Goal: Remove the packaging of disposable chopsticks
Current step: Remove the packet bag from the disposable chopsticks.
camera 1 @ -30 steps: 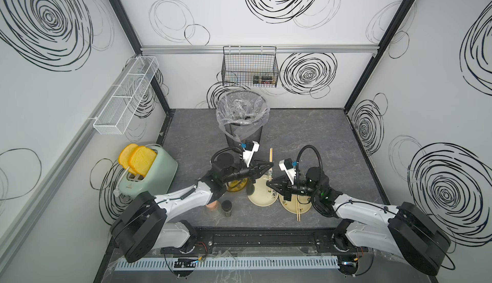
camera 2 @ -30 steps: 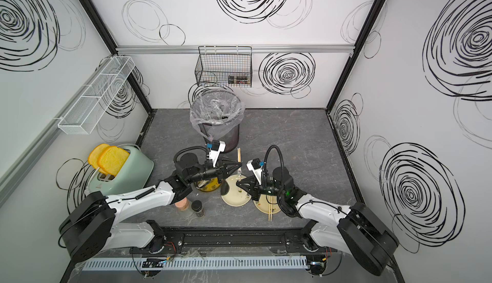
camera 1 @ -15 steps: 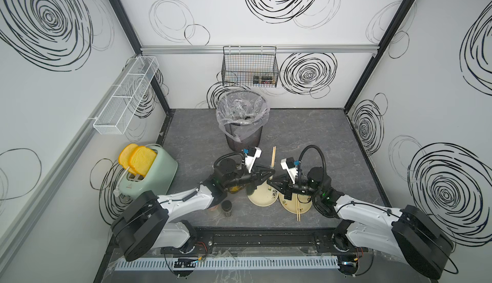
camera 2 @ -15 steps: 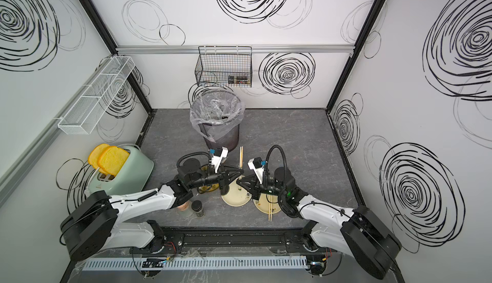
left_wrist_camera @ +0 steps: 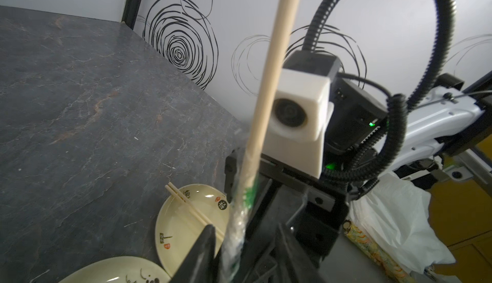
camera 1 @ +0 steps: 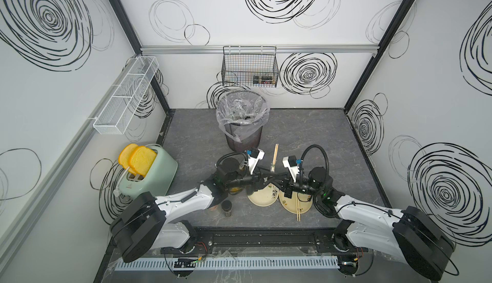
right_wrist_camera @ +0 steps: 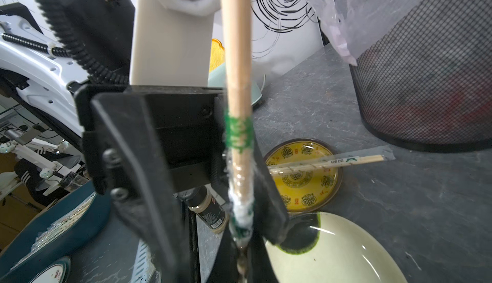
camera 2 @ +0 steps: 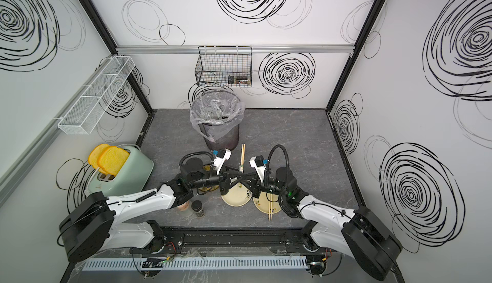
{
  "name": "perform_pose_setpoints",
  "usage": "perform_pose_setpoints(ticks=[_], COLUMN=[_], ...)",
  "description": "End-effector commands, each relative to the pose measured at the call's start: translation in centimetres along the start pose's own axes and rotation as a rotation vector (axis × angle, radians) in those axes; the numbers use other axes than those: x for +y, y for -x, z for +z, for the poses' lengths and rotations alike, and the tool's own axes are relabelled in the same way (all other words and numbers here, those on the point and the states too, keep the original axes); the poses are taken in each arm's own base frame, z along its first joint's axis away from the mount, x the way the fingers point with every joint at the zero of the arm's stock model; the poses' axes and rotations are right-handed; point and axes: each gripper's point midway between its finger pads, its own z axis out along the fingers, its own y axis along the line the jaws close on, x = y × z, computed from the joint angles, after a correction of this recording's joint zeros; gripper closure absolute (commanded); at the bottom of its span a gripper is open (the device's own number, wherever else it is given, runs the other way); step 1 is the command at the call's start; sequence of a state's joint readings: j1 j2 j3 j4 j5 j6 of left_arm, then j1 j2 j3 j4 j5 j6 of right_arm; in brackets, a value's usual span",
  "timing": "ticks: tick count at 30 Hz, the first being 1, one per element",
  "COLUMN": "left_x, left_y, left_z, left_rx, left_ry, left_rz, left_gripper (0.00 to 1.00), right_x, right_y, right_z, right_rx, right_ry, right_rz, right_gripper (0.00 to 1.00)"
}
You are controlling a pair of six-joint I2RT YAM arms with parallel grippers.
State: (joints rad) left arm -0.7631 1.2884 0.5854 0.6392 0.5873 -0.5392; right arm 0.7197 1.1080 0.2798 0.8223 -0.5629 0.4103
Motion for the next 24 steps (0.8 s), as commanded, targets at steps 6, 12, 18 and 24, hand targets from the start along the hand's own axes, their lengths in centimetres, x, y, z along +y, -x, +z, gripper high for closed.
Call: perform_pose_setpoints(ticks=[6,12,18,24], left_x=[-0.7,-0.6,-0.7,-0.7], left_y=[7.3,10.3,10.8,10.3], left_z=[-1.6,-1.7,-0.9,-0.1], left_rx=[-0.046,-0.066,-0.038,-0.007], left_ry=[0.049,0.044,0.028,0.009], left_rz=[0.167,0.214,0.231,0.237], left_gripper=[0.27,0.32,0.45,0.55], right_x=[0.9,0.9,0.9,0.9], right_y=[2.4,2.4,2.4,2.4], right_z=[0.5,0.4,0.5,0.5], right_rx=[-0.069,-0.068,-0.064,-0.064], right_ry=[0.024,0.019,0.025,0.02], right_rz=[-0.061,-0.066,-0.064,-0.067], right_gripper=[1.0,1.0,1.0,1.0])
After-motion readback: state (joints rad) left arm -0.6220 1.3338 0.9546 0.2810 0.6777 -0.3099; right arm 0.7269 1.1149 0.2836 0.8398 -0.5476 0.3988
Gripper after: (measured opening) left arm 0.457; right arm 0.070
